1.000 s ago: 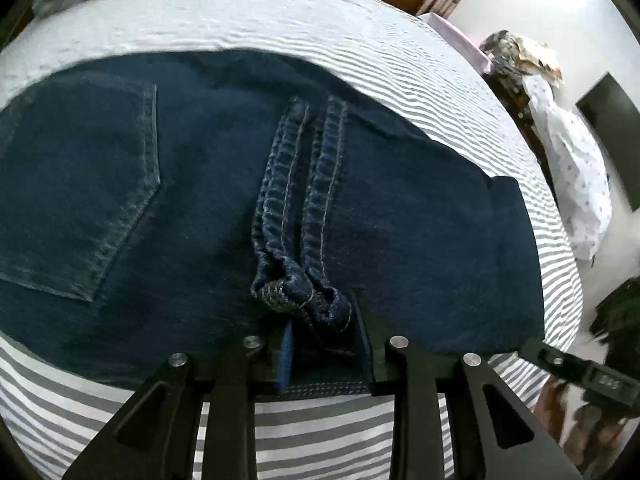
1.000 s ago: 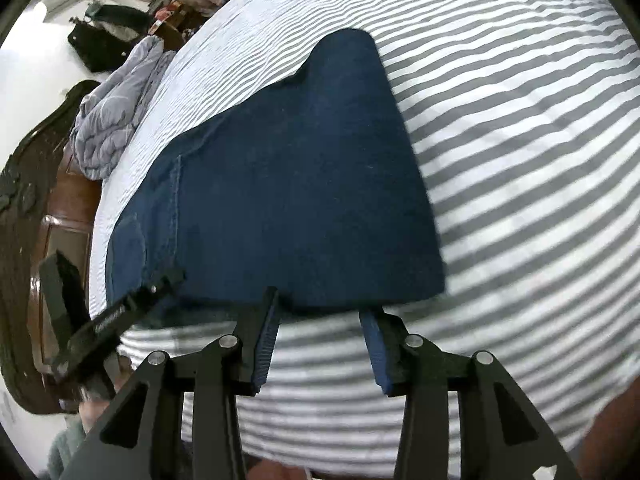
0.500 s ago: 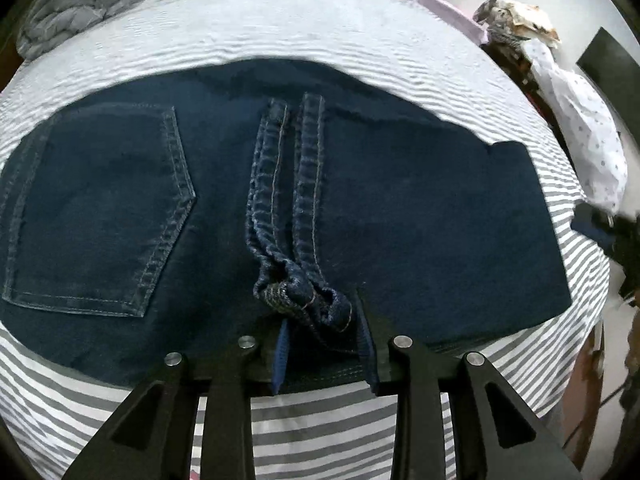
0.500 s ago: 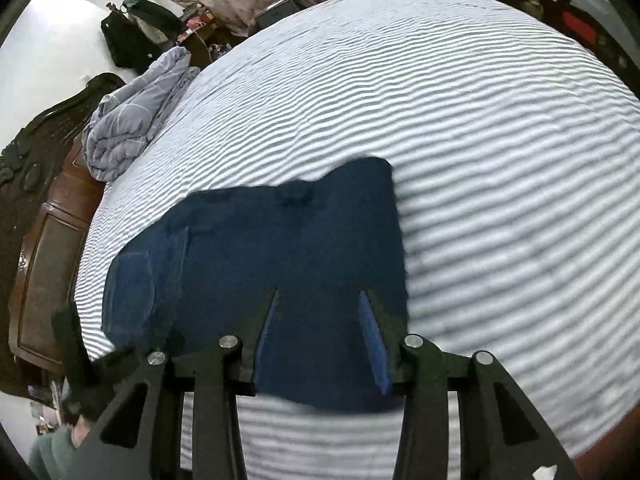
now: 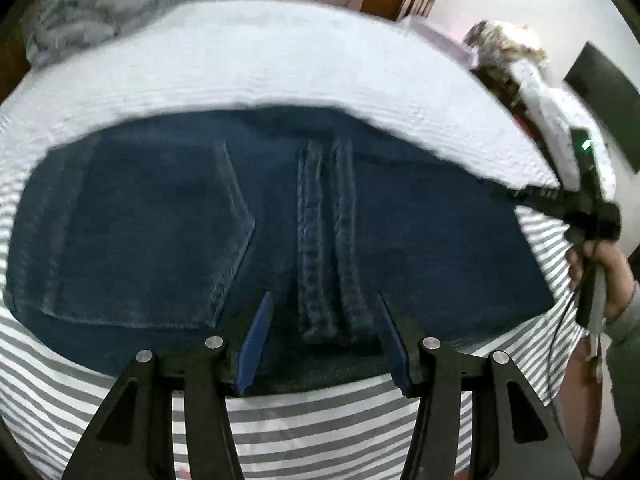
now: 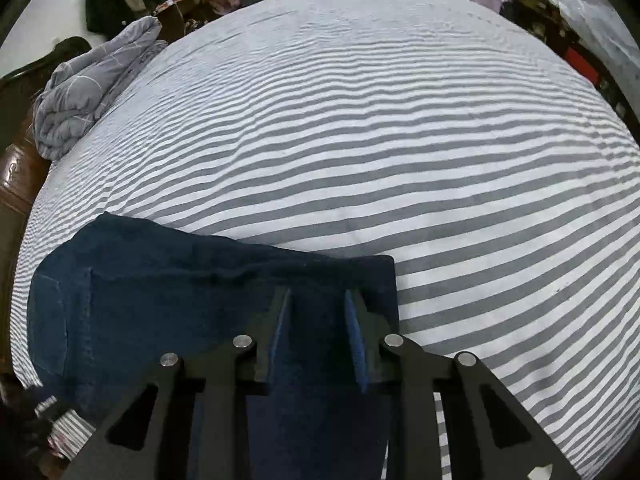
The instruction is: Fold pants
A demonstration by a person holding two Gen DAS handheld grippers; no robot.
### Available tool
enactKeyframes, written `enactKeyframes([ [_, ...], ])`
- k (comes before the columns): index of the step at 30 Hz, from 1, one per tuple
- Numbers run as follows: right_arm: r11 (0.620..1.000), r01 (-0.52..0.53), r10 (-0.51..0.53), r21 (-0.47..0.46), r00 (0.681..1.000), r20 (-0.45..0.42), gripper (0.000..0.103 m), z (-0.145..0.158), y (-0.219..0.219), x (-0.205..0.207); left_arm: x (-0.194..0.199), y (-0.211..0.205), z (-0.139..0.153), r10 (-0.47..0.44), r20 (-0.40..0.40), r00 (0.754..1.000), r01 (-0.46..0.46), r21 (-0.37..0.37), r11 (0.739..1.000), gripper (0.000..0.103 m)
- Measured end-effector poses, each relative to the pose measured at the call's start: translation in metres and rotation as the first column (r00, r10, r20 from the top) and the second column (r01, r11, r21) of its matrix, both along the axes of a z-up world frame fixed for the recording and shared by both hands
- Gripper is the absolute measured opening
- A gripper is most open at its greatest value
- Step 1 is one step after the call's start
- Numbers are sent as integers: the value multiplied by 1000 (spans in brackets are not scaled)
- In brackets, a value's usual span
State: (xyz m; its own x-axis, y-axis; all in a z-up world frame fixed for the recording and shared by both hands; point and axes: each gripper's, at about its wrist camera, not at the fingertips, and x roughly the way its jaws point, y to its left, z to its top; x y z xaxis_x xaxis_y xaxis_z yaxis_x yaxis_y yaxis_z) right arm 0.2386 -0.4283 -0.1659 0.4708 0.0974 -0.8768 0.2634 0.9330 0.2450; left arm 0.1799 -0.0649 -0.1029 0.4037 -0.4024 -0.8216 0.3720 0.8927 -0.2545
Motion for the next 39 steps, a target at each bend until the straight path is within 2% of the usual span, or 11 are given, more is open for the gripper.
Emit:
enactKeyframes([
  [3,999,-32,32,42,999,11,29,10,6,-19,-5,-8,15,-14,57,998,18,-65,998,54],
  [9,994,-109,110,24,994,-30,29,12,30,-74,-9,-61,-8,-144,47,988,143,35,989,54],
  [13,990,-137,138,12,988,-74,30,3,37,-114,-9,-65,-40,-135,-9,991,136,93,986,54],
  [16,976,-204,199,-73,977,-70,29,-3,47,-134,-8,-55,-46,-130,16,991,128,86,988,54],
  [18,975,-202,196,-91,978,-71,30,-8,50,-135,-8,-55,-47,-128,14,992,127,86,988,54],
  [20,976,-197,189,-96,978,-83,30,-15,50,-131,-7,-55,-51,-111,17,994,109,116,987,54],
  [25,981,-180,170,-75,978,-120,32,-5,50,-124,-2,-47,-51,-100,5,995,99,77,992,54],
  [29,982,-169,168,-83,986,-20,35,30,55,-96,-1,-43,-46,-70,-17,997,71,42,997,54],
  [32,979,-194,196,-59,980,30,39,45,70,-54,1,-35,-47,-60,-32,998,60,6,998,54],
  [35,973,-231,231,2,972,30,37,42,91,-12,-2,-36,-48,-73,-13,997,74,28,997,54],
  [39,971,-240,238,-19,969,-71,40,13,111,30,-5,-38,-50,-99,13,995,98,56,994,54],
])
